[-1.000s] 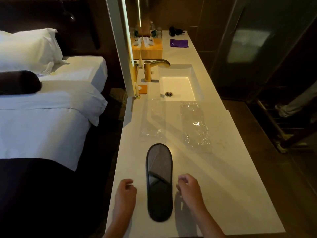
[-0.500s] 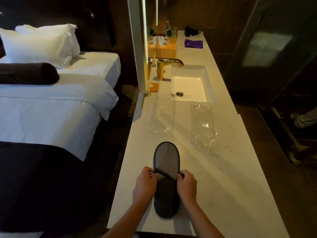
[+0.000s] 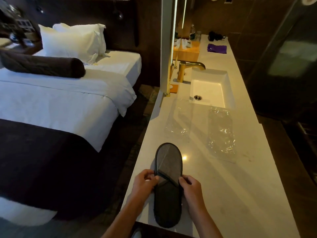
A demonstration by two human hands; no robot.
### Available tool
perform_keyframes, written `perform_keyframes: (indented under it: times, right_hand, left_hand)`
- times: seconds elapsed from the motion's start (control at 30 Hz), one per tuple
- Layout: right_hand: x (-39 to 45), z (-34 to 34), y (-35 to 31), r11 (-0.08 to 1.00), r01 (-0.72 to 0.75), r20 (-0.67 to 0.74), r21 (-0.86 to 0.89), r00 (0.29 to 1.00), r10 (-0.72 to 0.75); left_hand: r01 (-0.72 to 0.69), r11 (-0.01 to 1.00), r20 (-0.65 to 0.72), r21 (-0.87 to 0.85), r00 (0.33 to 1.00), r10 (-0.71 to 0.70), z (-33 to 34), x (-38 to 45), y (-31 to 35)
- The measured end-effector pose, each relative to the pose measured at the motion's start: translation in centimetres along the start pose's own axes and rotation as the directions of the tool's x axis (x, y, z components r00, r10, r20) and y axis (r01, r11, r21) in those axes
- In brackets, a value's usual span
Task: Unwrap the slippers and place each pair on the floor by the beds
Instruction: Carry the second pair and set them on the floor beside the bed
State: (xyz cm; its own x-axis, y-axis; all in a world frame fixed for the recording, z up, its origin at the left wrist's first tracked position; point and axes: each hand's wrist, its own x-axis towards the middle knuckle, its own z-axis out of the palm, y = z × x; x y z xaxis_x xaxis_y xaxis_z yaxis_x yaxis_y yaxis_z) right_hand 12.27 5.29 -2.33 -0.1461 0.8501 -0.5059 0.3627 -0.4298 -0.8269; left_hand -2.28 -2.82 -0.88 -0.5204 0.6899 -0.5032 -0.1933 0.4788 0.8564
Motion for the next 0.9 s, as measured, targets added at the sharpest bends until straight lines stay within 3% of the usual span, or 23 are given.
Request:
perform_keyframes:
  times: [0.17, 0.43, 0.9]
  right_hand:
    - [-1.8, 3.4, -1.7, 0.997, -0.015, 0.104, 0.070, 0.995, 0.008]
    - [-3.5, 11.5, -3.9, 1.000, 0.026, 0.218, 0.017, 0.976, -0.029]
    - [-7.1, 33.0, -9.7, 1.000, -0.014, 0.200, -0.018, 0.980, 0.017]
  left_hand:
    - [0.030, 0.995, -0.022, -0.096, 0.999, -0.032, -4.1, -0.6, 0.5]
    - [0.038, 0.979, -0.083, -0.200, 0.995, -0.055, -13.2, 0.5, 0.4]
    - [0.040, 0.964, 0.023, -0.263, 0.999, -0.035, -35.7, 7.5, 1.8]
